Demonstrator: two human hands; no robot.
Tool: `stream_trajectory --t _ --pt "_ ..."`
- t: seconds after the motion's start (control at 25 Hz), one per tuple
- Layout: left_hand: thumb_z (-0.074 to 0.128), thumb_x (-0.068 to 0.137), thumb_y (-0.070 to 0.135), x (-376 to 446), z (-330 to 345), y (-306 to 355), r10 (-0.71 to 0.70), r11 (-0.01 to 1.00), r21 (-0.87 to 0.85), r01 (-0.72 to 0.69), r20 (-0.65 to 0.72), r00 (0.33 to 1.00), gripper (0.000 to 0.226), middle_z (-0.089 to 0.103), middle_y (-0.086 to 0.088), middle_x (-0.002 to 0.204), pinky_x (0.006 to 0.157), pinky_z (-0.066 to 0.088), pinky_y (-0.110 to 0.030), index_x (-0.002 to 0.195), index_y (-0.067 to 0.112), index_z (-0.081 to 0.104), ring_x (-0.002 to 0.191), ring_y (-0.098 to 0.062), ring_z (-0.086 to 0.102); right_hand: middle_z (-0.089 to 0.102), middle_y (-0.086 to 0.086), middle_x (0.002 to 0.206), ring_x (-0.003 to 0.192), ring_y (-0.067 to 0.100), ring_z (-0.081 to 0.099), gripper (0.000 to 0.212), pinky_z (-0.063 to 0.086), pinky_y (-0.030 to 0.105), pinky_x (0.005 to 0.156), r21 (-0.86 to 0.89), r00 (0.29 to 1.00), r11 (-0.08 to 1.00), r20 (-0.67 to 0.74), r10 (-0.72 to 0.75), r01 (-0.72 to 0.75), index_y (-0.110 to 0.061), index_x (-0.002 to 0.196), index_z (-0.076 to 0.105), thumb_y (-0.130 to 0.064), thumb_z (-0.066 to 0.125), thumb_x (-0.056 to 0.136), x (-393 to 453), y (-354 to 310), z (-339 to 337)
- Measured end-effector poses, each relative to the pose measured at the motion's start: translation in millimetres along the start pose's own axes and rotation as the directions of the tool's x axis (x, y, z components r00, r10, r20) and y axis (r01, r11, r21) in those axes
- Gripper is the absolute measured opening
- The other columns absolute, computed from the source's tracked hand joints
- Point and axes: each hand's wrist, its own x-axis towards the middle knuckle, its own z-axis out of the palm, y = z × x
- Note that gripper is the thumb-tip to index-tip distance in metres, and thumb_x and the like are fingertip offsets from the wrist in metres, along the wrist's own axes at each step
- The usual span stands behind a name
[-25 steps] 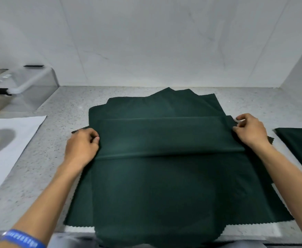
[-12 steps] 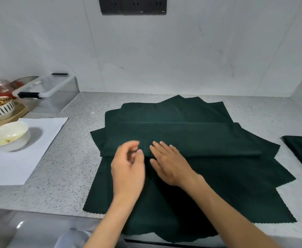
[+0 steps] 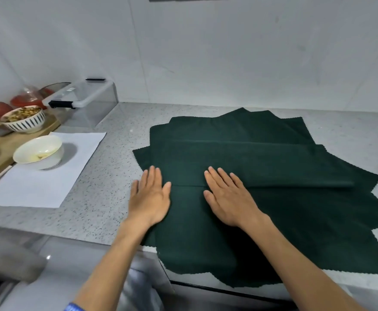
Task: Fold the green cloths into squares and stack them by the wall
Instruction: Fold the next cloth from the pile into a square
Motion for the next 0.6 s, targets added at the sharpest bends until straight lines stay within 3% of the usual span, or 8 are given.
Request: stream_trajectory --t 0.08,0.16,0.24,0.32,0.4,0.52,0.6 --pt "0.008 0.103 0.043 -2.5 -6.2 2.4 0.008 0.996 0.095 -0.002 -0.054 0.999 0.063 -0.006 -0.006 0.165 0.122 -0.005 -0.045 0.156 0.009 0.001 0.151 -0.020 -0.009 -0.005 -0.006 0.165 0.151 0.014 -0.008 0.085 -0.005 0.037 0.121 0.010 1.000 1.000 -0.017 0.016 -0.016 -0.021 0.157 0.000 -0.054 -0.015 0.079 -1.3 1.2 -2.5" --pt "0.009 0.104 0.040 -2.0 -0.3 39.0 0.239 0.971 0.047 -0.234 -0.166 0.957 0.060 -0.004 -0.005 0.165 0.121 -0.008 -0.039 0.156 0.009 0.006 0.151 -0.018 -0.010 -0.004 -0.005 0.165 0.151 0.015 -0.007 0.081 -0.004 0.039 0.122 0.024 0.999 0.999 -0.011 0.037 -0.037 -0.021 0.157 0.000 -0.052 -0.011 0.083 -2.2 -1.9 -6.6" --pt "0.008 0.105 0.041 -1.6 10.0 74.6 0.395 0.911 -0.093 -0.402 -0.085 0.915 0.059 -0.006 0.002 0.165 0.121 -0.009 -0.032 0.157 0.015 0.002 0.150 -0.010 -0.011 -0.006 -0.006 0.164 0.151 0.016 -0.009 0.064 -0.004 0.041 0.122 0.023 0.999 0.999 0.026 0.038 -0.038 -0.022 0.156 -0.004 -0.045 0.002 0.097 -5.7 -3.8 -6.5" --pt "0.008 0.103 0.048 4.2 18.6 84.6 0.403 0.913 -0.068 -0.401 0.016 0.915 0.062 -0.009 0.007 0.164 0.122 -0.007 -0.032 0.157 0.019 -0.003 0.149 -0.006 -0.013 -0.006 -0.008 0.164 0.151 0.016 -0.007 0.059 -0.003 0.041 0.122 0.000 0.995 0.995 0.034 0.096 -0.096 -0.024 0.156 -0.002 -0.043 0.012 0.103 -17.6 23.1 -9.0" --pt "0.006 0.101 0.052 7.6 23.1 79.1 0.387 0.921 0.033 -0.388 0.020 0.922 0.064 -0.014 0.009 0.163 0.122 -0.007 -0.034 0.156 0.021 -0.006 0.148 -0.005 -0.016 0.000 -0.006 0.165 0.151 0.016 -0.001 0.062 0.002 0.040 0.121 -0.043 0.967 0.966 -0.022 0.255 -0.256 -0.023 0.157 0.004 -0.048 0.011 0.100 -43.5 78.1 -13.2" --pt "0.005 0.100 0.053 6.2 24.5 77.6 0.384 0.923 0.032 -0.384 0.003 0.923 0.065 -0.017 0.009 0.162 0.122 -0.008 -0.034 0.155 0.021 -0.010 0.147 -0.006 -0.019 -0.006 -0.009 0.164 0.151 0.012 -0.005 0.065 0.001 0.036 0.122 -0.008 0.839 0.839 0.020 0.544 -0.544 -0.025 0.157 -0.001 -0.054 0.010 0.100 -97.4 170.8 -25.2" --pt "0.006 0.101 0.053 6.7 22.9 79.9 0.378 0.926 -0.008 -0.378 -0.007 0.926 0.065 -0.016 0.008 0.162 0.122 -0.008 -0.035 0.156 0.020 -0.009 0.148 -0.007 -0.018 -0.011 -0.009 0.163 0.150 0.010 -0.008 0.066 0.000 0.035 0.122 0.000 0.775 0.779 0.110 0.623 -0.627 -0.026 0.156 -0.007 -0.057 0.009 0.099 -121.0 203.4 -35.5"
